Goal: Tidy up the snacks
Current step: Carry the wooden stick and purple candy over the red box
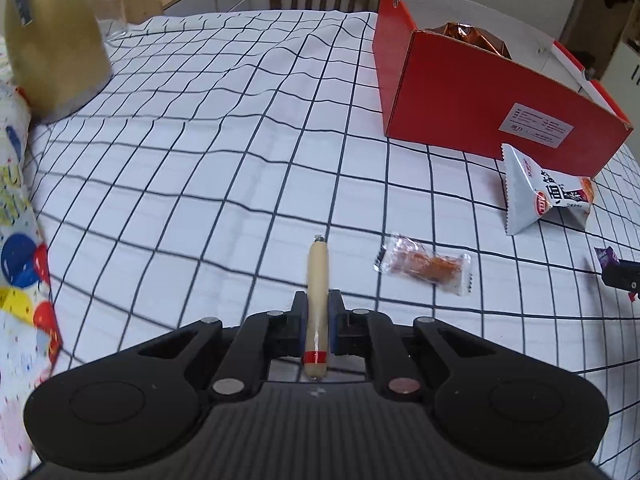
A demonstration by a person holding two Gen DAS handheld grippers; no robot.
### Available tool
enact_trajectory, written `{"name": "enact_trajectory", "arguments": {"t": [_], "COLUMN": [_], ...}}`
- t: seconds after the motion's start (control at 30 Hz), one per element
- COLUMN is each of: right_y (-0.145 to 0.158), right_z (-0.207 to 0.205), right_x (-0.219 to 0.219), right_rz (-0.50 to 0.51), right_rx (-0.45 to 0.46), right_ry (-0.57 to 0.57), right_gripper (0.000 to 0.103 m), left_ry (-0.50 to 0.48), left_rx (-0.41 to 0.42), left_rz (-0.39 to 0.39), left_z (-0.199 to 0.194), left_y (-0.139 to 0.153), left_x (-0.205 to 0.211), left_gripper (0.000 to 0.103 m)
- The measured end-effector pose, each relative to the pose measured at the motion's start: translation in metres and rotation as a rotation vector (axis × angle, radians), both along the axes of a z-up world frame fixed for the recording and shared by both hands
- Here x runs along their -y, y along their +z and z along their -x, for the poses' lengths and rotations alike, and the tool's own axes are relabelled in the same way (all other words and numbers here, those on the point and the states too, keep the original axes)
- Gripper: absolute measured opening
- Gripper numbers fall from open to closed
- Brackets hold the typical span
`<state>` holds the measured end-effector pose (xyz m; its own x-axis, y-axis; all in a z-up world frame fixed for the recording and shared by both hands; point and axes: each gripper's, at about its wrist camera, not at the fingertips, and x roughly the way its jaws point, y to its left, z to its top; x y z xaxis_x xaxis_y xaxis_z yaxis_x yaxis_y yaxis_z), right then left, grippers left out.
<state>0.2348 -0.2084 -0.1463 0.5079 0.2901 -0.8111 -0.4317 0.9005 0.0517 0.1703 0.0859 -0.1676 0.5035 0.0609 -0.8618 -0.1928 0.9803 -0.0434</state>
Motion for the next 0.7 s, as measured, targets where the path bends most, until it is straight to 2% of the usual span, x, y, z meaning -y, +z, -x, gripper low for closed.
{"name": "enact_trajectory", "arguments": {"t": [0.43,0.7], "right_y": [0.031,0.053], "right_z": [0.032,0.047], "right_x": [0.035,0.042], "right_rz": [-0.071,-0.112], "right_rx": [0.016,0.041], "right_ry": [0.059,0.1], "right_gripper": [0.011,0.011], "left_ry": [0.079,0.081], "left_rx": [0.004,0.059], "left_rz": [0.075,0.098], "left_z": [0.043,0.059], "left_y": [0.022,0.054], "left_x": [0.036,0.059], "left_gripper": [0.009,0.009]}}
